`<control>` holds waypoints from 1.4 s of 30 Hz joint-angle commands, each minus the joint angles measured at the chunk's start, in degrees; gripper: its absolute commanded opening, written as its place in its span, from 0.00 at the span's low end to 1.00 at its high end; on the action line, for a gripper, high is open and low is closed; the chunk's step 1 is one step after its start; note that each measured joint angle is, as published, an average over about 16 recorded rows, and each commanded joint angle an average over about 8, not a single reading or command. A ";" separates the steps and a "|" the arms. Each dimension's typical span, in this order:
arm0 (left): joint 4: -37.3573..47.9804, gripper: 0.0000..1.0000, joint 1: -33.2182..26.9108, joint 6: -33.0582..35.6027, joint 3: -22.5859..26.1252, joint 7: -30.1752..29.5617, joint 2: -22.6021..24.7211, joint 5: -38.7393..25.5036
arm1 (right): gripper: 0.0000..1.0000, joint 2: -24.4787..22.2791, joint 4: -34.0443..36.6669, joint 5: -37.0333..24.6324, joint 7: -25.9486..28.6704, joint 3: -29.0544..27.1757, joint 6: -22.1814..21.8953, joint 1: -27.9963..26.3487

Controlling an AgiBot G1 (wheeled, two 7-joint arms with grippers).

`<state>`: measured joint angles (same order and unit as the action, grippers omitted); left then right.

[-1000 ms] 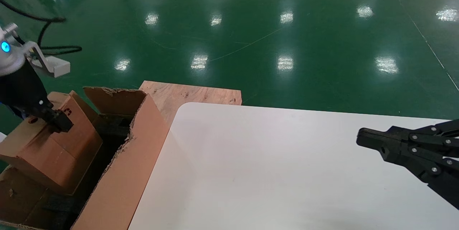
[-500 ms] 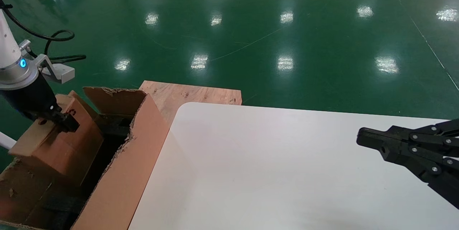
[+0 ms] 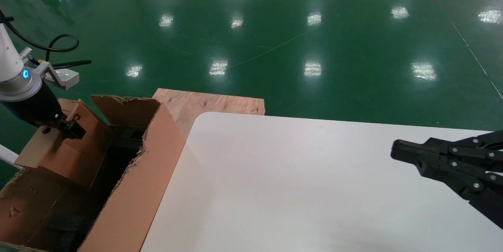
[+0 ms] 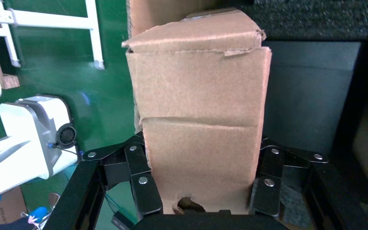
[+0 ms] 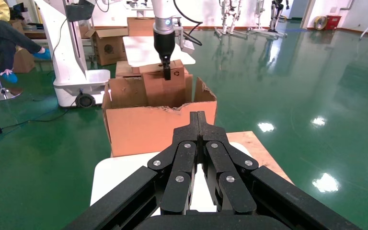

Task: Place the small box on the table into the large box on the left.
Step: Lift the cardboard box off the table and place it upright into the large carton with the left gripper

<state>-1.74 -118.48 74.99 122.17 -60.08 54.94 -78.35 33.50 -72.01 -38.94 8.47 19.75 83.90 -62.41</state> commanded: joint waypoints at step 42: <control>1.76 0.00 8.19 -1.43 -0.37 -0.80 -3.15 0.60 | 0.00 -0.01 0.00 0.01 -0.01 0.02 -0.01 -0.01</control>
<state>0.05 -110.46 73.41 121.81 -60.87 51.82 -77.75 33.49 -72.01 -38.92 8.46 19.77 83.90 -62.41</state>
